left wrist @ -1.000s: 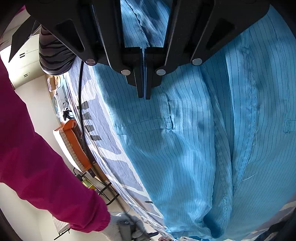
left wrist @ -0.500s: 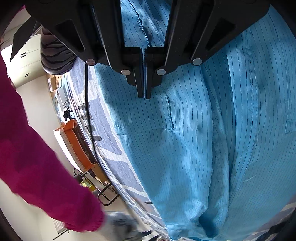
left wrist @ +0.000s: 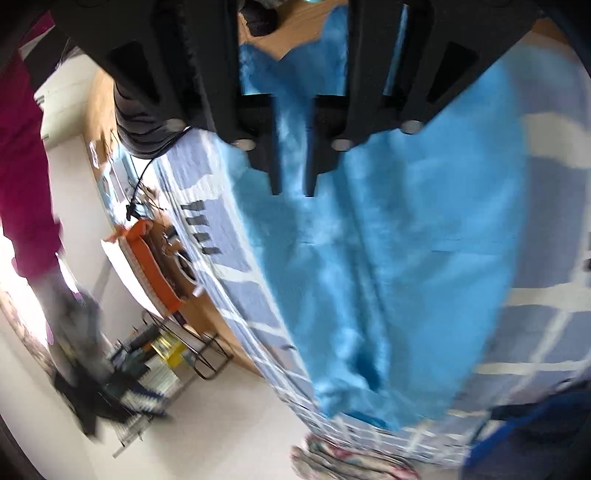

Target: Fold large clothes

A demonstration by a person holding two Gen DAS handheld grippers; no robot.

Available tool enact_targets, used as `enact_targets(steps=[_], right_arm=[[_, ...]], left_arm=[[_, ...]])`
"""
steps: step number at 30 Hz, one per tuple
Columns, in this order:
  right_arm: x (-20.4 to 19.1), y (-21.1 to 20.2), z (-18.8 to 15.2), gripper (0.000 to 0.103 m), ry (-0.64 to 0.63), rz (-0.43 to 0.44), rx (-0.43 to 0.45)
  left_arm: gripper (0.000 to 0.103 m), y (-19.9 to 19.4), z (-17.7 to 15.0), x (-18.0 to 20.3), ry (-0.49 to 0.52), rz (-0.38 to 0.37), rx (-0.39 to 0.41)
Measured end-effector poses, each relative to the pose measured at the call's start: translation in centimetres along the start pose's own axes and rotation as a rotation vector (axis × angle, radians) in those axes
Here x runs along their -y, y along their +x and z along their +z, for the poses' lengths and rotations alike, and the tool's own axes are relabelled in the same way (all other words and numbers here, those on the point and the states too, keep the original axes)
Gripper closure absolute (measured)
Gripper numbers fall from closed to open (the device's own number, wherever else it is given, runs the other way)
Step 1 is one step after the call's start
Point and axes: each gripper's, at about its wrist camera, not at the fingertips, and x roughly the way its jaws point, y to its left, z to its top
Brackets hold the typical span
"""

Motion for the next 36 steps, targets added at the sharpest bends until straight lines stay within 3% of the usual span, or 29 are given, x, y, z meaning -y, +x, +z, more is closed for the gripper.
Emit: enact_targets(steps=[2, 7, 14, 17, 20, 25, 31, 33, 36], right_arm=[[-0.6, -2.7, -3.0, 0.062, -0.015, 0.008, -0.007], [-2.2, -6.1, -12.3, 0.062, -0.06, 0.011, -0.071], [-4.0, -4.1, -25.5, 0.062, -0.07, 0.039, -0.229], [-5.2, -2.4, -29.1, 0.062, -0.11, 0.0, -0.266], [-5.0, -0.9, -31.3, 0.055, -0.118, -0.039, -0.3], [-2.5, 1.2, -33.2, 0.055, -0.04, -0.032, -0.356], [-1.5, 2.4, -34.9, 0.053, 0.059, 0.091, -0.368], [-1.4, 2.6, -35.2, 0.056, 0.101, 0.196, -0.394], [-1.9, 2.4, -35.6, 0.056, 0.066, 0.228, -0.401]], left_arm=[[0.059, -2.0, -0.3, -1.5, -0.002, 0.049, 0.016], [0.059, -5.3, -2.1, -5.7, -0.051, 0.127, 0.018], [0.059, -4.6, -4.5, -10.4, -0.178, 0.189, -0.027], [0.059, -4.5, -5.3, -12.0, -0.255, 0.146, -0.045], [0.059, -4.2, -6.0, -13.7, -0.339, 0.121, -0.066], [0.059, -3.3, -6.7, -14.5, -0.41, 0.022, -0.108], [0.062, -2.2, -6.9, -12.7, -0.37, -0.031, -0.146], [0.065, -2.2, -7.3, -12.3, -0.378, -0.057, -0.159], [0.065, -2.1, -7.5, -12.0, -0.373, -0.05, -0.17]])
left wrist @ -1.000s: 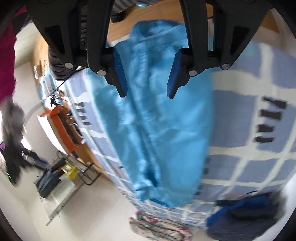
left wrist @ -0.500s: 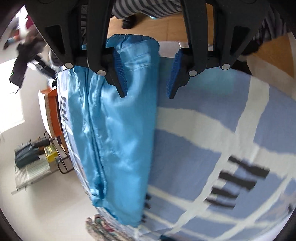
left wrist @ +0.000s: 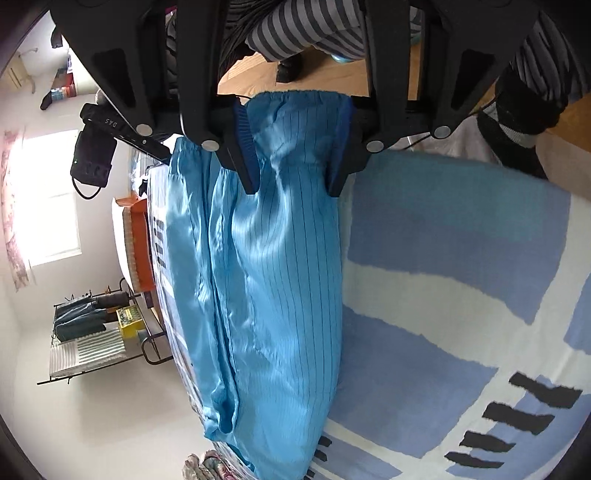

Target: Fold large clothes

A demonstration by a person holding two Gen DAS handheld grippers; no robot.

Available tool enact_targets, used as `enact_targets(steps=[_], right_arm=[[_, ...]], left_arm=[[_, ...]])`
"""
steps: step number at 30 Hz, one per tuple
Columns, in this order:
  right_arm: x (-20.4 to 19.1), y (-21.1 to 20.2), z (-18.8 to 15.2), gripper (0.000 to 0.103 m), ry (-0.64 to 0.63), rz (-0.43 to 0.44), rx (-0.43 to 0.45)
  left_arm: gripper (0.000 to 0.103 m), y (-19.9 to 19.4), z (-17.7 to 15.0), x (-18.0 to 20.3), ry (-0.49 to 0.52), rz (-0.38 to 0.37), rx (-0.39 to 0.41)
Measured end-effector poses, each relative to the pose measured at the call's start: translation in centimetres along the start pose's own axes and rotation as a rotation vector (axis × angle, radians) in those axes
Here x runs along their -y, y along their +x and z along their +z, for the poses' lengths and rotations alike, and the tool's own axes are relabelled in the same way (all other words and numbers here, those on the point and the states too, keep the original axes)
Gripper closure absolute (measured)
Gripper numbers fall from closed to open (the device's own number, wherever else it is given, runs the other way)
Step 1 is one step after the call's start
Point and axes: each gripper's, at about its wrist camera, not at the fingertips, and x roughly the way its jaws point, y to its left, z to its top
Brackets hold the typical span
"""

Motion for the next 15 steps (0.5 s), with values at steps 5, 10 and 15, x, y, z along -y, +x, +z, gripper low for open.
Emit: enact_targets(steps=[5, 10, 15], right_arm=[[0.5, 0.7, 0.3, 0.056, 0.018, 0.06, -0.025], [0.2, 1.1, 0.7, 0.084, 0.014, 0.106, -0.057], [-0.5, 0.4, 1.6, 0.102, 0.045, 0.176, -0.024]], left_arm=[[0.081, 0.4, -0.3, 0.7, 0.048, 0.047, -0.005], [0.098, 0.4, -0.5, 1.0, 0.06, 0.039, -0.009], [0.101, -1.2, -0.2, 1.5, 0.019, -0.041, 0.011]])
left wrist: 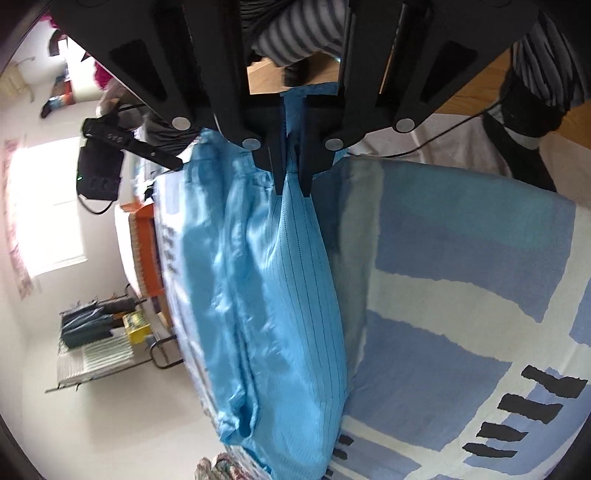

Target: Fold large clothes

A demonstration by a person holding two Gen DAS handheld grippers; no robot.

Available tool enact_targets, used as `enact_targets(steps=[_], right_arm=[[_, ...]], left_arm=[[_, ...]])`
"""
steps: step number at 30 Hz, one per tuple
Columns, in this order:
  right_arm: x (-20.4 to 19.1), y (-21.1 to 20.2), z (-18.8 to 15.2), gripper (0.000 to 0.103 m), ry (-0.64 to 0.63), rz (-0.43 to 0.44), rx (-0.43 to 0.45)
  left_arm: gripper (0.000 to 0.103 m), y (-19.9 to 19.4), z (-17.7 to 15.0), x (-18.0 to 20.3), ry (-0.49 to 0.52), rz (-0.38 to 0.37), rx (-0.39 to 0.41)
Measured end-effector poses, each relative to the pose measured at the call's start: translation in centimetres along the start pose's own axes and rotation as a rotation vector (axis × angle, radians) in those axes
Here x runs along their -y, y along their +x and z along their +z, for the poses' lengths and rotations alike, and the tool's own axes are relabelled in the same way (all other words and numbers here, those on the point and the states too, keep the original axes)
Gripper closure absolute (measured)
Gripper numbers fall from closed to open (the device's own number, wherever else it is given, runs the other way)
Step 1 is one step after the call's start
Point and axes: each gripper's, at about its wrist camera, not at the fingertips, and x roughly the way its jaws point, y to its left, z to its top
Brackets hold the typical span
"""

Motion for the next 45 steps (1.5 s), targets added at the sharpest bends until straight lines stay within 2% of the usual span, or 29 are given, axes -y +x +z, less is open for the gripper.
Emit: enact_targets(steps=[3, 5, 7, 8, 9, 11, 13, 15, 18, 20, 22, 23, 24, 25, 27, 29, 33, 38, 45], right_arm=[[-0.8, -1.0, 0.7, 0.103, 0.008, 0.025, 0.035], [-1.5, -1.5, 1.1, 0.101, -0.03, -0.048, 0.049], [-1.7, -1.8, 1.1, 0.087, -0.059, -0.135, 0.058], [-1.3, -1.8, 1.0, 0.062, -0.047, -0.135, 0.045], [-0.8, -1.7, 0.7, 0.049, -0.025, -0.124, 0.039], [0.2, -1.7, 0.1, 0.049, -0.01, -0.107, 0.017], [1.4, -1.2, -0.5, 0.049, 0.016, -0.099, -0.008], [2.5, -0.3, -0.8, 0.047, 0.054, -0.074, -0.029], [3.9, 0.8, -1.0, 0.044, 0.085, -0.042, -0.053], [4.5, 1.4, -0.8, 0.045, 0.107, -0.021, -0.062], [4.6, 1.9, -0.6, 0.049, 0.108, 0.013, -0.076], [4.4, 2.0, -0.7, 0.057, 0.099, 0.028, -0.087], [3.9, 2.3, -0.6, 0.065, 0.082, 0.037, -0.103], [3.6, 2.4, -0.7, 0.07, 0.067, 0.034, -0.111], [2.8, 2.5, -0.5, 0.092, 0.052, 0.051, -0.115], [2.3, 1.9, -0.1, 0.096, 0.066, 0.08, -0.089], [0.9, 0.6, 0.8, 0.099, 0.092, 0.142, -0.024], [-0.1, -1.4, 2.8, 0.099, 0.105, 0.198, 0.047], [-1.4, -3.5, 8.8, 0.099, 0.066, 0.178, 0.172]], left_arm=[[0.102, -1.0, 0.4, 1.0, 0.015, -0.03, 0.014], [0.102, -1.1, 0.5, 1.6, 0.048, -0.003, 0.012], [0.102, -0.7, 0.3, 1.5, 0.056, 0.003, -0.006], [0.102, -0.4, 0.3, 1.1, 0.049, 0.01, -0.018], [0.102, -0.1, 0.2, 0.7, 0.041, 0.023, -0.023], [0.101, 0.3, 0.0, -0.2, 0.018, 0.04, -0.033], [0.096, 0.6, -0.1, -1.4, -0.022, 0.036, -0.052], [0.073, 0.8, -0.3, -2.4, -0.06, 0.027, -0.076], [0.07, 1.0, -0.4, -2.6, -0.073, 0.008, -0.079], [0.07, 1.1, -0.5, -2.2, -0.05, 0.016, -0.083], [0.07, 1.5, -0.7, -1.5, -0.022, 0.022, -0.097], [0.079, 1.7, -0.8, -1.2, -0.001, 0.034, -0.102], [0.096, 1.8, -0.9, -0.9, 0.015, 0.042, -0.109], [0.098, 1.9, -0.9, -0.7, 0.019, 0.04, -0.112], [0.1, 1.8, -0.9, -0.5, 0.019, 0.03, -0.107], [0.101, 1.4, -0.7, -0.2, 0.007, -0.005, -0.101], [0.101, 0.5, 0.2, 1.3, -0.013, -0.093, -0.077], [0.101, -1.0, 2.4, 3.3, -0.019, -0.164, -0.03], [0.102, -1.8, 8.5, 6.2, 0.024, -0.158, 0.048]])
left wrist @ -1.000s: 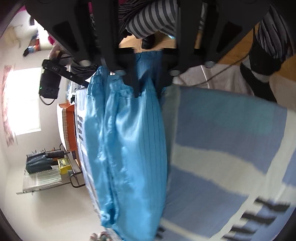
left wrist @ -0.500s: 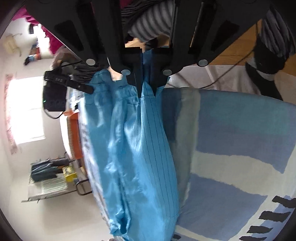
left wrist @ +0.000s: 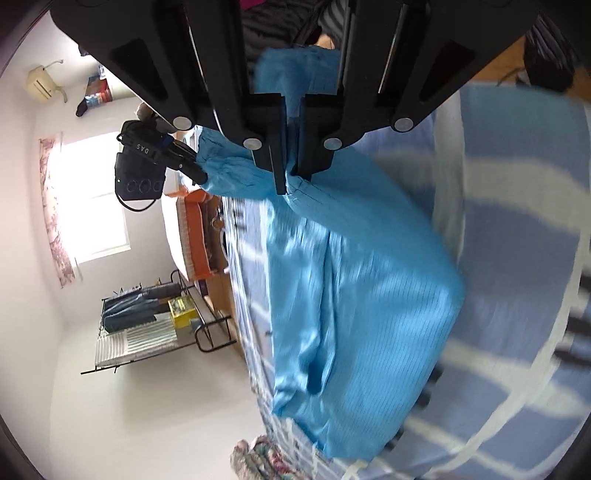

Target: Fold large clothes

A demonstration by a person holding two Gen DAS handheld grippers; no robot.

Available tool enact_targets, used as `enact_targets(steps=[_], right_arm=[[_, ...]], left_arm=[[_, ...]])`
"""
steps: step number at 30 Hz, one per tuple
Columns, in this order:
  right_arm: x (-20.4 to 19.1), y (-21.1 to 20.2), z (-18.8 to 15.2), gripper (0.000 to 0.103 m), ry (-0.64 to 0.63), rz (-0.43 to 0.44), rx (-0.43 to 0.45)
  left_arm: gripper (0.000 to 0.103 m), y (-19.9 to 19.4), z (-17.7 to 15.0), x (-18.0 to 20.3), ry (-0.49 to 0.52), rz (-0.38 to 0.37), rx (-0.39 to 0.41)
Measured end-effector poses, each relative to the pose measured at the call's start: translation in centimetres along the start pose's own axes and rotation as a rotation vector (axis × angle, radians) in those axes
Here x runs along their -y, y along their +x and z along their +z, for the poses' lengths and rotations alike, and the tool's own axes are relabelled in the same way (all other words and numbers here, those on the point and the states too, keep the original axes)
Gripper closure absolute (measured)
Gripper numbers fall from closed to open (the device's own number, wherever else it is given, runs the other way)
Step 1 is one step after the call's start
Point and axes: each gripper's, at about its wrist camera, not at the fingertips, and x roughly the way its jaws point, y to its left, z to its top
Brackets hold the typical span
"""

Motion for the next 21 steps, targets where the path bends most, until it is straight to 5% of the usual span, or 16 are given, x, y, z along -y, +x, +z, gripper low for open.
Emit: enact_targets(steps=[3, 12, 21], right_arm=[[-0.1, 0.7, 2.7, 0.099, -0.017, -0.039, 0.037], [2.5, 4.4, 9.2, 0.099, -0.001, -0.189, 0.056], [4.5, 7.7, 12.0, 0.099, -0.008, -0.302, 0.026]], left_arm=[[0.102, 0.7, 2.6, 0.9, 0.041, 0.05, 0.037], [0.101, 3.4, 8.7, -2.2, -0.055, 0.149, 0.112], [0.101, 5.4, 10.9, -6.4, -0.137, 0.209, 0.122]])
